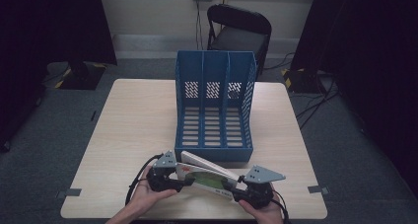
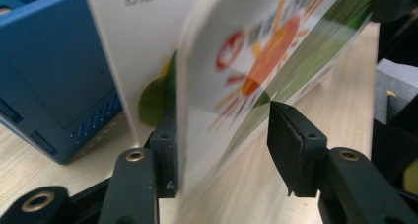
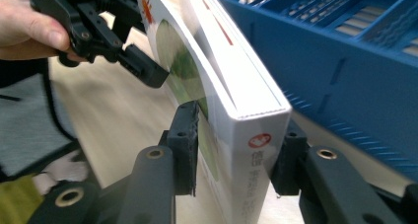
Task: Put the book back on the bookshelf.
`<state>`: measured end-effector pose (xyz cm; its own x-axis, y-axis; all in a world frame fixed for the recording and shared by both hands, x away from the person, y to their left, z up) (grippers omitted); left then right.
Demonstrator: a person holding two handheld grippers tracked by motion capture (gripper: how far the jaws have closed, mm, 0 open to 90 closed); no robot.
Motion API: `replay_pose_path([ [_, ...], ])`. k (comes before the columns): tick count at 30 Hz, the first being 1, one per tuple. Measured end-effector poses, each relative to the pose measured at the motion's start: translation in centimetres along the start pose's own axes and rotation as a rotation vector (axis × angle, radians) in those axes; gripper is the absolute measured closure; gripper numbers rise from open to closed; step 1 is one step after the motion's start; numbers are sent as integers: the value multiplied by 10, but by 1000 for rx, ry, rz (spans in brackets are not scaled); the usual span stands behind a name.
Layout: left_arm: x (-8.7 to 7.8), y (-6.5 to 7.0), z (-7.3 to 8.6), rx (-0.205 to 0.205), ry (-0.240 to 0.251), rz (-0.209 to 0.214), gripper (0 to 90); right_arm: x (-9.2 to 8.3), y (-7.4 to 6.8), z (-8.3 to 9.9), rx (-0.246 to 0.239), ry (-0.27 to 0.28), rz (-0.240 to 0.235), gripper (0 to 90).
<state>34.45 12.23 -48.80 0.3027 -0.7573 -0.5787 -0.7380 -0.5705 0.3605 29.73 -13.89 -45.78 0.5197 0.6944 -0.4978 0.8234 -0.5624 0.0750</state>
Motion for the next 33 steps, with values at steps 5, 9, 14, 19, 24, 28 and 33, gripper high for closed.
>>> replay_pose_path([
  [5, -8, -6, -1, -46, 22, -23, 414, 1, -1, 7, 8, -3, -22, 647],
  [9, -18, -15, 0, -84, 44, -45, 344, 6, -5, 12, 45, -27, -68, 605],
  [14, -15, -20, 1, -101, 23, -21, 281, 14, -12, 13, 52, -44, -111, 543],
  [19, -3, -12, 1, -95, -1, 11, 257, 21, -14, 14, 64, -52, -109, 493],
  [24, -1, -12, 0, -74, 3, -19, 331, 27, -9, 5, 73, 9, -141, 589],
  [28, -1, -12, 0, -71, 9, -21, 341, 32, -9, 0, 56, 13, -134, 631],
  [33, -1, -12, 0, -73, 11, -29, 379, 37, -8, 6, 55, -1, -120, 672],
])
Point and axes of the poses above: each handheld gripper's, and its own axes: x roughly forward along the jaws, z roughly out of its underside, y roughly to its right, the point moved 3 cm from there along x, roughly forward along the jaws, and after that the axes turned 12 degrees about -x, right-handed, at the moved point
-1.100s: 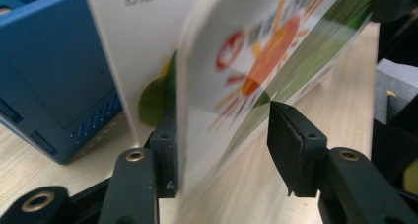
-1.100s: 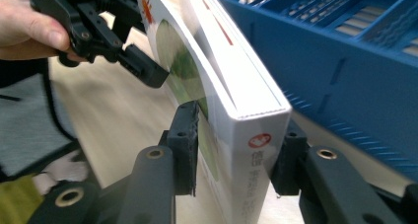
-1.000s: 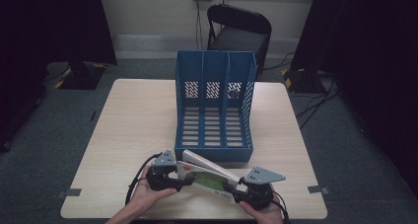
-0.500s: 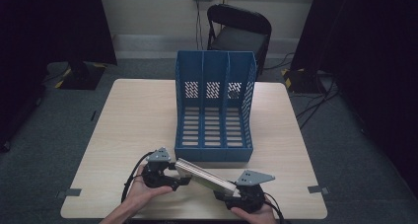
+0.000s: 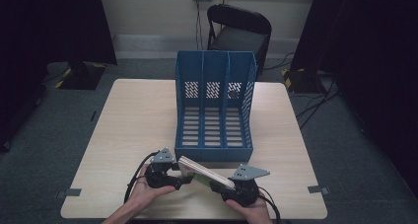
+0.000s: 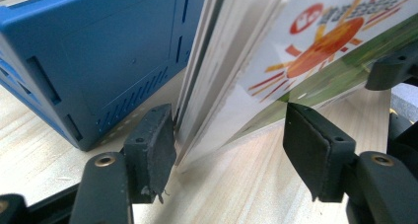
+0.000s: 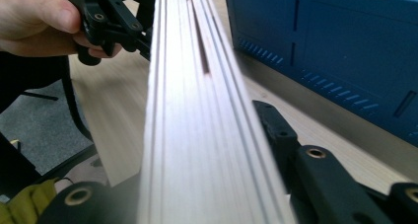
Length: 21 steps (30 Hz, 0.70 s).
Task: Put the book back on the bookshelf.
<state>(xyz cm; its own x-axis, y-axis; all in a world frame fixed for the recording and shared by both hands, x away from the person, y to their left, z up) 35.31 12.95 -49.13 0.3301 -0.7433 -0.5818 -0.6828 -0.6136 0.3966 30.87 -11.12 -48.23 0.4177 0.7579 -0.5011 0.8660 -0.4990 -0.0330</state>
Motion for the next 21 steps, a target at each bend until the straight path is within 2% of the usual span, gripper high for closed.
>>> replay_pose_path([
  [3, 0, -1, -1, -2, 2, -1, 398, 0, 0, 0, 5, -5, 5, 679],
  [6, 1, 0, 0, 13, 6, -24, 425, 1, -3, 1, -14, -8, 8, 686],
  [8, 1, -1, -1, 13, 6, -23, 431, 4, -5, 5, -25, -29, 21, 701],
  [11, 1, -1, -1, 14, 9, -20, 438, 5, -4, 6, -13, -30, 28, 720],
  [12, 1, -1, -1, 16, 9, -18, 436, 5, -5, 5, -39, -35, 44, 734],
  [17, 1, -2, 0, 12, -2, -9, 402, 5, -7, 4, -81, -51, 75, 760],
  [20, 0, -4, 1, 33, -18, -26, 407, 3, -2, 4, -60, -52, 68, 762],
  [21, 0, -9, 3, 15, -37, -58, 384, 3, -2, 5, -55, -52, 66, 762],
])
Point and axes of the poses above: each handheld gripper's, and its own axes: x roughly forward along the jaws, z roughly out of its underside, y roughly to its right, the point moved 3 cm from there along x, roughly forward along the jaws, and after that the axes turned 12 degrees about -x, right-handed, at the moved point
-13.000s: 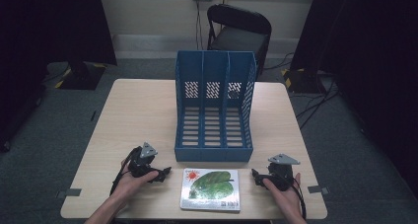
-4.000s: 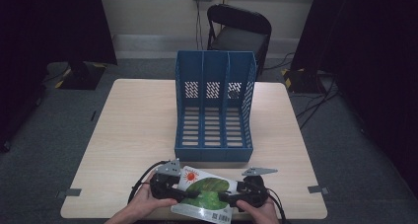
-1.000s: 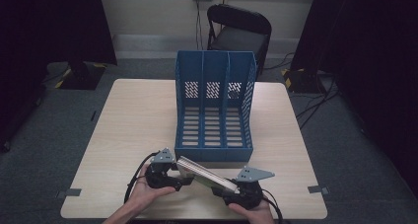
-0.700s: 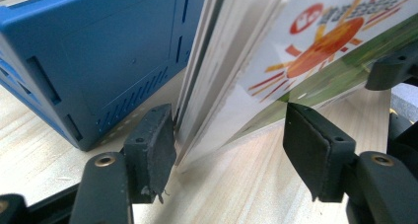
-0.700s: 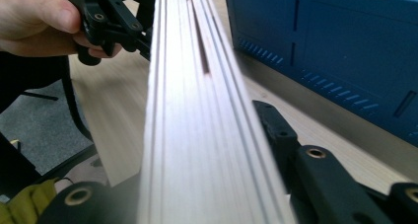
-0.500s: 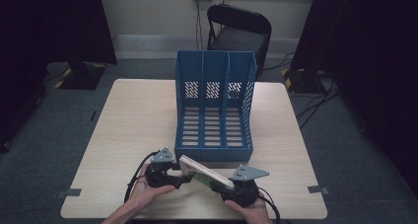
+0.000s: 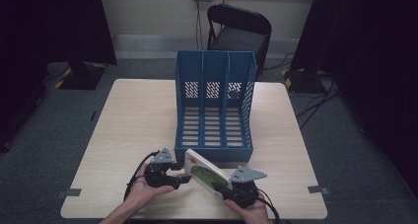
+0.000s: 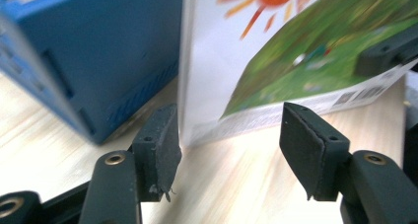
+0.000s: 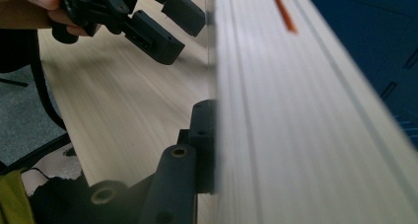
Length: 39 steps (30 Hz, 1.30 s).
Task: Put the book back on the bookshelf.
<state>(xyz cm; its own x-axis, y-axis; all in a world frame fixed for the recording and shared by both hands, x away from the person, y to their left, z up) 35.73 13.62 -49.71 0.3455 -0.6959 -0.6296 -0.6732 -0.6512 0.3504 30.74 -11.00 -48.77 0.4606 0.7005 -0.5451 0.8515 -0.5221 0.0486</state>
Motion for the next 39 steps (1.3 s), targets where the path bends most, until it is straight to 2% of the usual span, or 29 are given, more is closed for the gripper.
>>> replay_pose_path([
  [1, 0, 0, 0, 0, 0, 0, 356, 0, 0, 0, 0, 0, 0, 762],
  [2, -1, -7, 1, -20, -24, -28, 340, 0, 0, 0, 1, 0, -4, 763],
  [3, -1, -7, 1, -20, -24, -28, 337, 0, 0, 0, 1, 0, -4, 763],
  [4, -2, -12, 3, -26, -33, -60, 326, -1, 2, 1, 18, 0, -15, 762],
  [5, -2, -12, 3, -26, -33, -60, 312, -2, 3, 1, 19, 0, -16, 762],
  [6, -4, -19, 4, -32, -45, -115, 309, -2, 3, 1, 24, -1, -20, 763],
  [10, -4, -28, 7, -54, -79, -139, 286, -4, 5, 1, 18, -4, -28, 763],
  [12, -6, -35, 8, -62, -76, -163, 283, -5, 6, 2, 26, -3, -32, 763],
  [15, -7, -37, 8, -70, -76, -175, 265, -7, 7, 1, 35, -1, -33, 763],
  [16, -7, -39, 9, -63, -82, -189, 260, -9, 7, 1, 35, -1, -35, 764],
  [20, -5, -38, 10, -38, -86, -195, 216, -11, 6, 1, 30, 5, -41, 763],
  [25, 2, -35, 13, 35, -74, -262, 157, -16, 3, -2, 20, 25, -53, 764],
  [28, 2, -36, 16, 41, -34, -258, 131, -19, 3, -3, 20, 33, -56, 764],
  [33, 3, -40, 19, 45, 2, -252, 83, -23, 2, -6, 16, 46, -59, 764],
  [39, 4, -40, 19, 28, 3, -266, 42, -32, 1, -11, 5, 65, -66, 764],
])
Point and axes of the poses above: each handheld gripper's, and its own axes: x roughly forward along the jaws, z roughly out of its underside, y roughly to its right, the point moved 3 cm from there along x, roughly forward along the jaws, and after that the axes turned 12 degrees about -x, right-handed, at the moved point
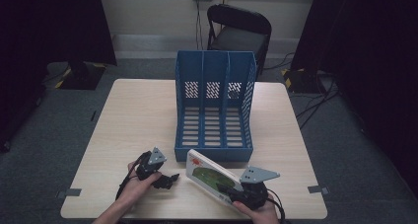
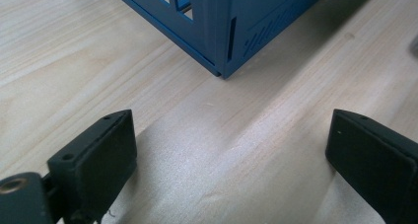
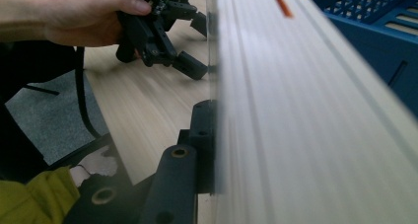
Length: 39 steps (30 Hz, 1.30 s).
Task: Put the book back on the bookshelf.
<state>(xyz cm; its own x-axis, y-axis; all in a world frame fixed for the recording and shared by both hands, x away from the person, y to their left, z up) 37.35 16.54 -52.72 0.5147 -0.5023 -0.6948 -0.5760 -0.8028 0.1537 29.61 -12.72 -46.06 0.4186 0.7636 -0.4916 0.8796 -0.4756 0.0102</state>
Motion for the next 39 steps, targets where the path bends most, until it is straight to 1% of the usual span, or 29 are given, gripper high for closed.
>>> replay_pose_path([
  [7, 1, -1, 0, -13, -6, -10, 2, -6, -2, -9, -19, 21, -9, 764],
  [16, 1, -1, 0, -11, -6, -10, 0, -11, 3, -20, -26, 46, 0, 764],
  [17, 1, -1, 0, -6, -11, -10, 0, -14, 7, -24, -28, 52, 12, 764],
  [24, 1, -1, 0, -7, -11, -9, 0, -26, 16, -35, -31, 77, 56, 764],
  [32, 1, -1, 0, -7, -11, -9, 0, -35, 29, -49, -23, 104, 110, 763],
  [34, 1, -1, 0, -6, -11, -9, 0, -38, 33, -53, -19, 105, 132, 764],
  [36, 1, -1, 0, -6, -11, -9, 0, -41, 38, -55, -6, 96, 159, 764],
  [39, 1, -1, 0, -7, -11, -9, 0, -47, 45, -55, 25, 109, 191, 764],
])
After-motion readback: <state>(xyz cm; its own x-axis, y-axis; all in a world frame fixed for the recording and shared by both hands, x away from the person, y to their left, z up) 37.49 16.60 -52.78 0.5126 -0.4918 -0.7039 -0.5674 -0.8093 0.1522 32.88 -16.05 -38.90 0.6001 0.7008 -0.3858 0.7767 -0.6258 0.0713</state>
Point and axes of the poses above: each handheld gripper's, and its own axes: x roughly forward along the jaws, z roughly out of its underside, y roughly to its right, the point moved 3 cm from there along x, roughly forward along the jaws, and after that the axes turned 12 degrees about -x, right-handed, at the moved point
